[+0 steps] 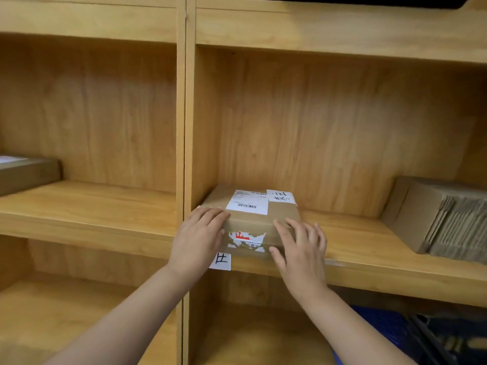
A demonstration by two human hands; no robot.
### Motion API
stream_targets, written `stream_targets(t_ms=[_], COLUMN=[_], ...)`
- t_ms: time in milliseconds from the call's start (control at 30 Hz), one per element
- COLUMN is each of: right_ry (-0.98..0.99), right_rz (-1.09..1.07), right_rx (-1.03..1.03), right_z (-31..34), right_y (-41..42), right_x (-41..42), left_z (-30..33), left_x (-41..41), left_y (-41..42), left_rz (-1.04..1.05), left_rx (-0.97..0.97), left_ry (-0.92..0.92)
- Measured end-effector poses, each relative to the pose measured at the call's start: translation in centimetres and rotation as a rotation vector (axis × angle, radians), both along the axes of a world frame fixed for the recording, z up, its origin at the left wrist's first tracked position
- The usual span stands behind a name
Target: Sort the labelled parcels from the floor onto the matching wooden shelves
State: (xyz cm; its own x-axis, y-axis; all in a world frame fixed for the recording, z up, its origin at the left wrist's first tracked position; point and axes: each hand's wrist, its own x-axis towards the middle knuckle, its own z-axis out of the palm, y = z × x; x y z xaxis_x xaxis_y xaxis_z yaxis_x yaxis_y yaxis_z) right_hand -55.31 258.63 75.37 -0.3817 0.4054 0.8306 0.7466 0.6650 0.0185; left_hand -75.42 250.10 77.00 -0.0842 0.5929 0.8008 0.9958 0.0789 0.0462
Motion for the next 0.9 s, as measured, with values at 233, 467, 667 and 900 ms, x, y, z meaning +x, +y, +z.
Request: stream_targets(t_ms=[233, 467, 667, 900], right_ry=[-0.184, -0.204, -0.208, -0.128], right_rz=[-0.058, -0.035, -0.014, -0.041], right_rx=[-0.165, -0.222, -0.287, -0.418], right_z=[0.0, -0.1, 0.4, 0.4], right_y=[2.4, 3.9, 4.3, 1.7], right_x=[-1.1, -2.0, -2.1, -2.3], left_z=[0.1, -0.4, -0.4, -1.9], left_x=[-0.8, -2.0, -2.3, -2.2], left_y=[2.9, 4.7, 5.2, 2.7], left_rz=[0.11, 0.159, 0.162, 0.074], left_rx=[-0.166, -0.211, -0.224, -0.235], left_ry=[0.087, 0.115, 0.112, 0.003])
